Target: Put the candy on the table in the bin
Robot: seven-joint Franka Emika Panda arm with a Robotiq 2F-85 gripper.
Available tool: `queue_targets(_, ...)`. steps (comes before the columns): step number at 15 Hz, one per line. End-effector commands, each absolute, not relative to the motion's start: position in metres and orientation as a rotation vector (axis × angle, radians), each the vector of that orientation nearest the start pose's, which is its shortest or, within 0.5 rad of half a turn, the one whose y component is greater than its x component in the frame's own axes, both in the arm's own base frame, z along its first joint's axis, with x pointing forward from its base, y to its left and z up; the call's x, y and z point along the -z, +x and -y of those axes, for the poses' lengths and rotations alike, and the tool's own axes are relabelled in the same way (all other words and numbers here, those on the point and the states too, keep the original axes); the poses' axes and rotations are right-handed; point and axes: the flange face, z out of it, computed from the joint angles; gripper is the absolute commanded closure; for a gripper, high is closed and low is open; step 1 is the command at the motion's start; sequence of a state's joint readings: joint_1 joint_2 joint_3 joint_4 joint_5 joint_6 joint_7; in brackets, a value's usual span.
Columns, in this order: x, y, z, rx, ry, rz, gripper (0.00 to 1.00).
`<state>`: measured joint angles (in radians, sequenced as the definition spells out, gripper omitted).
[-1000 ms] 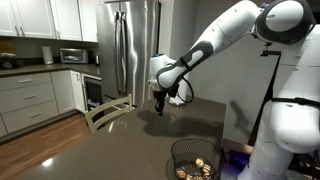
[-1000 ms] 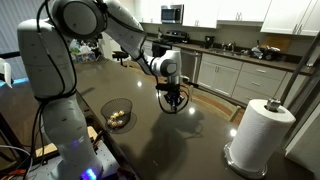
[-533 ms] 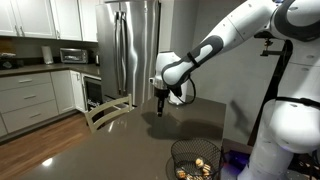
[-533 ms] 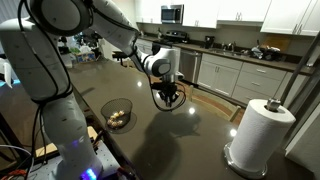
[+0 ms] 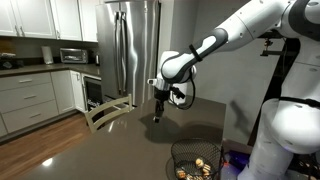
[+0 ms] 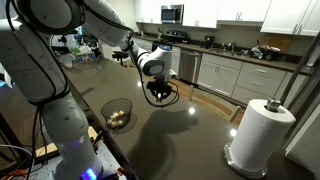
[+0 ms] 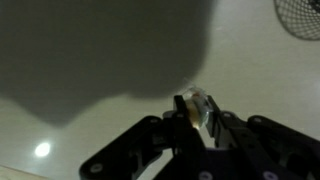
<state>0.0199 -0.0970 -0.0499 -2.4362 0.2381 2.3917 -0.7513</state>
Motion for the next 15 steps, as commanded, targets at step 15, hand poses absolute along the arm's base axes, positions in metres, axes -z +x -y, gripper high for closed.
queue_targets(15, -0.343, 0.428, -0.073, -0.183, -2.854, 0.855, 0.94)
